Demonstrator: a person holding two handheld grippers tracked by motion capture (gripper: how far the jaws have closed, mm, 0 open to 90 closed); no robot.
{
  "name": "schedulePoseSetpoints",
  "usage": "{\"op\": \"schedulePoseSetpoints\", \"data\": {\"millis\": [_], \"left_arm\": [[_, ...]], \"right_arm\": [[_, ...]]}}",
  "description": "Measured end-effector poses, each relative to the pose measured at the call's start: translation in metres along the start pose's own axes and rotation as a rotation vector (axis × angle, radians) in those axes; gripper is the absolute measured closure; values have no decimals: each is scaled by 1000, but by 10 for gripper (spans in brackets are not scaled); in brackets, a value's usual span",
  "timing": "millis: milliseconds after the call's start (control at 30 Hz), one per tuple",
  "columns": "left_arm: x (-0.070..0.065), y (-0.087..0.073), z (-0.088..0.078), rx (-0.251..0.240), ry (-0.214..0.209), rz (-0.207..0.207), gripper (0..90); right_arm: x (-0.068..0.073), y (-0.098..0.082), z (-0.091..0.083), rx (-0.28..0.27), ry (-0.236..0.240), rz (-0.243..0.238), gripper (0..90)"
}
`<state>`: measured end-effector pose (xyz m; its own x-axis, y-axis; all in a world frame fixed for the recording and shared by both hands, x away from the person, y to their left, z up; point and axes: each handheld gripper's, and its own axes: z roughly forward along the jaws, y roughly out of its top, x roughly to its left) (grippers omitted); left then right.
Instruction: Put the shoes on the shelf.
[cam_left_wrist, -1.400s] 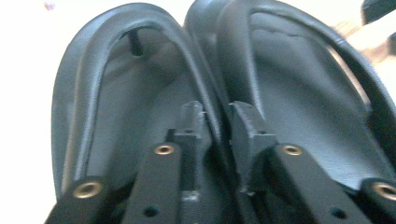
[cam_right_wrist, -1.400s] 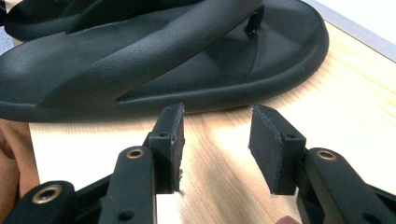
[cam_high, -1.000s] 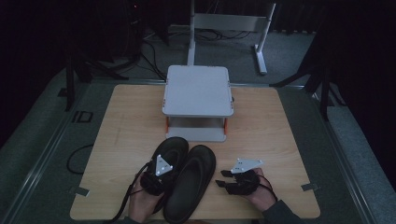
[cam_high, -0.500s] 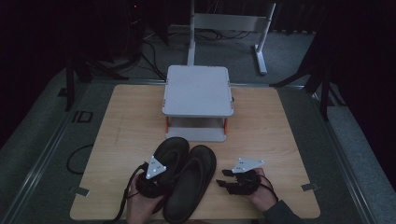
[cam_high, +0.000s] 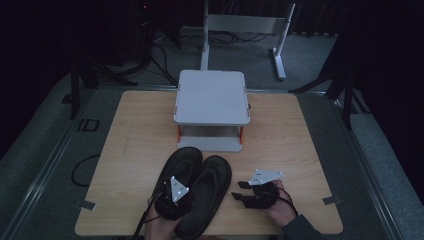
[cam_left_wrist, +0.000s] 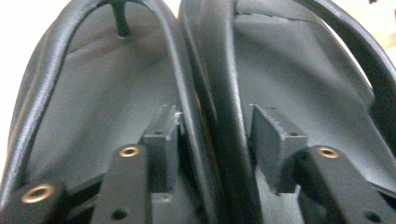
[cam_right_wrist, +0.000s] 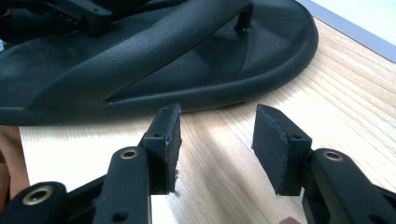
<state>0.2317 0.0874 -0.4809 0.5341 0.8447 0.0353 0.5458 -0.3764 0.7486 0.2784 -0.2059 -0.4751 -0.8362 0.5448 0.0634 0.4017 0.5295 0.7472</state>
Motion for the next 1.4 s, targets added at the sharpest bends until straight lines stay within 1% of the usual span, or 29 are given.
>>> {"op": "schedulePoseSetpoints", "data": {"millis": [33, 100, 167, 233, 267, 333, 400, 433, 467, 567, 767, 1000, 1100, 1300, 1400], "left_arm": [[0, 1, 1, 2, 1, -6, 590], [-1, 1, 1, 9, 16, -6, 617], [-2, 1, 1, 13, 28, -11, 669], [-1, 1, 1, 12, 25, -32, 709], [-1, 1, 1, 12, 26, -45, 713], [-1, 1, 1, 16, 35, -46, 726], [-1, 1, 1, 14, 35, -52, 735], [-1, 1, 0, 10, 56, -58, 735], [0, 1, 0, 10, 51, -63, 748], [1, 2, -1, 13, 54, -64, 750], [3, 6, -4, -7, 52, -72, 751], [7, 19, -3, -32, 59, -83, 751], [9, 25, 0, -46, 62, -94, 751], [11, 35, 7, -66, 61, -139, 751], [11, 41, 11, -74, 65, -147, 751]], "right_arm": [[0, 0, 0, -1, -1, -1, 514], [0, 0, -1, -3, -2, 2, 515], [-1, -1, -1, -6, -4, 3, 515], [-2, -1, -2, -8, -7, 4, 514], [-2, -1, -2, -8, -6, 7, 515], [-3, -1, -3, -9, -10, 10, 515], [-3, -1, -3, -10, -10, 11, 515], [-4, -1, -3, -10, -11, 11, 515], [-4, -2, -3, -11, -12, 15, 515], [-6, -2, -4, -14, -17, 16, 515], [-9, -3, -7, -19, -28, 27, 516], [-13, -5, -10, -23, -41, 39, 516], [-15, -6, -11, -22, -52, 40, 516], [-16, -7, -12, -20, -56, 46, 516], [-16, -7, -12, -20, -56, 46, 516]]}}
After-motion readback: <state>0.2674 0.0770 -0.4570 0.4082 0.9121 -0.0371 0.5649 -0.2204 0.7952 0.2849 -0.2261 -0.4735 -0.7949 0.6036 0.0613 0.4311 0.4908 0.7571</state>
